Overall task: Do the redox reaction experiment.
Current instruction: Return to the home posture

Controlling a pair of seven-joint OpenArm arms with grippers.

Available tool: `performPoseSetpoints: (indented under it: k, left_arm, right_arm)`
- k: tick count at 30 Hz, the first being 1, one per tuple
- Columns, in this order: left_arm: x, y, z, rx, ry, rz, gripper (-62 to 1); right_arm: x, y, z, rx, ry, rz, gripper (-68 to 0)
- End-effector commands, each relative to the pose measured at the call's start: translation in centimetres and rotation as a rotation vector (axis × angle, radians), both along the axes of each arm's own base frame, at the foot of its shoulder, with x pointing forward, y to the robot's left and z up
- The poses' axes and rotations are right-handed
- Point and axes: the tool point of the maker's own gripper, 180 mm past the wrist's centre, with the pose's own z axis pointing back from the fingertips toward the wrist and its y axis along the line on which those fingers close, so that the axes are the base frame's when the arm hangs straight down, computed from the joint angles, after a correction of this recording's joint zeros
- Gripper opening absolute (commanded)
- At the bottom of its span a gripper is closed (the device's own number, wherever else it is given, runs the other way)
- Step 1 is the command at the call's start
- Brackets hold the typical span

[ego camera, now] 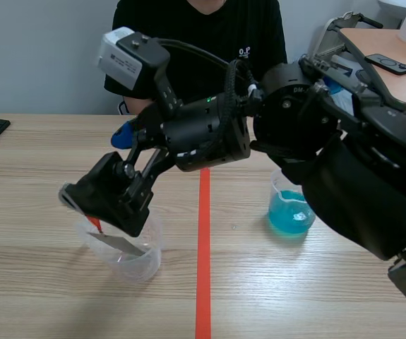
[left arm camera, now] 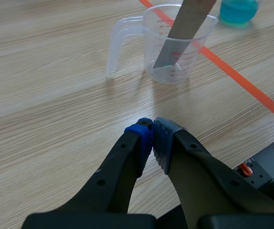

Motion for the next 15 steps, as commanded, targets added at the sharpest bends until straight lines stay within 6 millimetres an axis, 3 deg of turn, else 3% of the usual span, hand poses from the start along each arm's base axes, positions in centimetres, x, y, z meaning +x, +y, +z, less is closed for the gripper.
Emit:
performPoseSetpoints:
  k: [1,10,15]
  left_arm:
    - [0.4,-0.1,0.9,-0.010,-0.035,-0.007,-58.2]
    - [1.0,0.0,1.1,-0.004,-0.051,-0.014,-58.1]
    - [1.1,0.2,1.2,0.006,-0.051,-0.028,-58.1]
  right_arm:
    - [-0.4,0.7,1.3,0.036,-0.017,0.031,0.4]
    - [-1.8,1.5,3.1,0.151,0.071,0.071,0.4]
    - [-1.4,0.7,3.4,0.193,0.069,0.046,0.4]
